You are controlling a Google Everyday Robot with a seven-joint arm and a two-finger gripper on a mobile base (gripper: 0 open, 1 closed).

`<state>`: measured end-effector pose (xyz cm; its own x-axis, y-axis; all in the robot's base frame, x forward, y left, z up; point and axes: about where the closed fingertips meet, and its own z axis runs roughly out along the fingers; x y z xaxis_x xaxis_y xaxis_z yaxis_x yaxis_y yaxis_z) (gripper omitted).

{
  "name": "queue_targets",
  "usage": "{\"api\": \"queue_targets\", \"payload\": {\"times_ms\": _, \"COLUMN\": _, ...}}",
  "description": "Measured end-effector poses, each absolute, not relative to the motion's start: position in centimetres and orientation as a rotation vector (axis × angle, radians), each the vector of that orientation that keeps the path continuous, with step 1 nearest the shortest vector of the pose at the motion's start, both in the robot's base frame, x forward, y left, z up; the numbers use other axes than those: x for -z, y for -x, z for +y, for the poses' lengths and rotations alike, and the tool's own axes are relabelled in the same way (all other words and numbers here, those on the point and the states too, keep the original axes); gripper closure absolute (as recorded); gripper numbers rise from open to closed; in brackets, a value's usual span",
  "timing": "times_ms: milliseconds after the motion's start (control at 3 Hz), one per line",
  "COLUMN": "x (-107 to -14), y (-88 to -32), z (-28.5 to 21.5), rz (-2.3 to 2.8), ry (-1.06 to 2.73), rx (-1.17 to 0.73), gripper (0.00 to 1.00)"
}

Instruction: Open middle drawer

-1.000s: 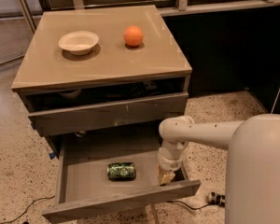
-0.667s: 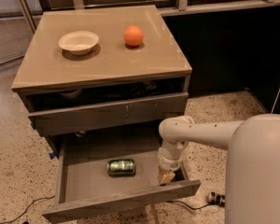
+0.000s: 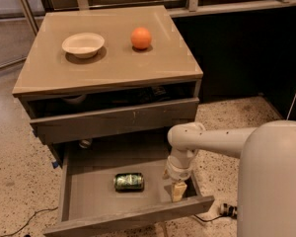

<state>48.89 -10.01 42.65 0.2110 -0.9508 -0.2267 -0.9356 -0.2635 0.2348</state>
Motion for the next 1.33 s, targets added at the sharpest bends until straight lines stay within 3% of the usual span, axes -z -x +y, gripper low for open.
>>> {"api": "queue_targets", "payload": {"times_ms": 333, "x": -42.7, "y": -49.2, "z": -10.0, "rz": -1.881, "ry": -2.409, "rx": 0.502, "gripper": 0.00}}
{"api": "queue_targets", "payload": {"times_ms": 1333, "x": -47.0, "y": -52.4, "z": -14.8, "rz": -2.129, "ry": -2.390, "rx": 0.235, "gripper": 0.00}}
